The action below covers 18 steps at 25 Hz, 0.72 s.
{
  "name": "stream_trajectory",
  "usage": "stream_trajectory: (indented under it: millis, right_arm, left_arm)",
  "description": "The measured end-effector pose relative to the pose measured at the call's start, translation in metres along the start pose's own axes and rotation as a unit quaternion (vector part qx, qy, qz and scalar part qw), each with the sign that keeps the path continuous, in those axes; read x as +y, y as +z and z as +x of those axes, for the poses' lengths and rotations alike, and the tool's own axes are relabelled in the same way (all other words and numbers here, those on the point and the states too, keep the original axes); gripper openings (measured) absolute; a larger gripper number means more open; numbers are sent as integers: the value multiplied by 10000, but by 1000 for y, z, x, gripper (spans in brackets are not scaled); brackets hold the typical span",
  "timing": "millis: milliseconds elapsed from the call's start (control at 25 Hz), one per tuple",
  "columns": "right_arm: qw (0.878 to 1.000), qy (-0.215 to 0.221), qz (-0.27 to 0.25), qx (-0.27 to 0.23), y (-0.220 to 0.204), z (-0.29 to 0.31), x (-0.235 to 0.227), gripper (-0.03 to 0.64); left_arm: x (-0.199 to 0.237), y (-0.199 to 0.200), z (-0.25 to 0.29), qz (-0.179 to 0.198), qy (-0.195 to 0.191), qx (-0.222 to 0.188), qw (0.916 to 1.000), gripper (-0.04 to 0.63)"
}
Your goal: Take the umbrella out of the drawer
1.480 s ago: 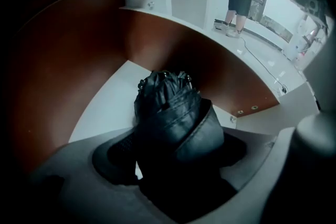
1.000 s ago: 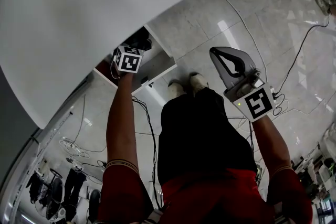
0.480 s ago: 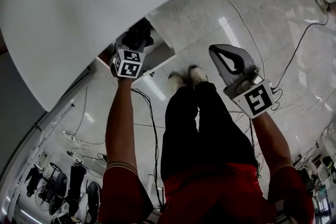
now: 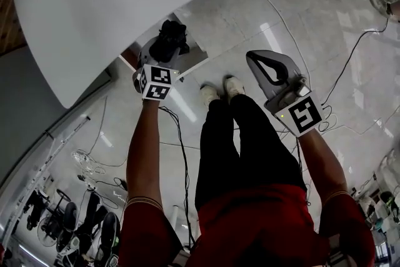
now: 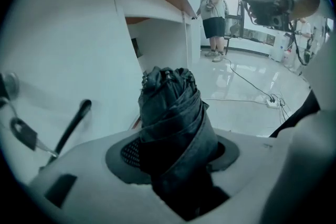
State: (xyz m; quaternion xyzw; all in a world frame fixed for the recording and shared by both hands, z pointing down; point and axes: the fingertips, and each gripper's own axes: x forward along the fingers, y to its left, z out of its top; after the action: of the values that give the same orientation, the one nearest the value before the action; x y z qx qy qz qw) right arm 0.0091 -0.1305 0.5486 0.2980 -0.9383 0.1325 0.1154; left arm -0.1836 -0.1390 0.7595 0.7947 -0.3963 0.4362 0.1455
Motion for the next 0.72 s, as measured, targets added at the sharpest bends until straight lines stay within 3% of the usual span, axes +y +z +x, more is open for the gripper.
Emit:
stream_trajectory:
  millis: [440,720]
  right_arm:
    - [9997,27,-98,-205,70,-24,14,14]
    - [9985,109,-195,-505,125,-42,36,14]
  left_arm:
    - [-36,94,-128,-138,-74,-985,9950,252]
    - [-46,160,-225,-392,168,-1779,9831,252]
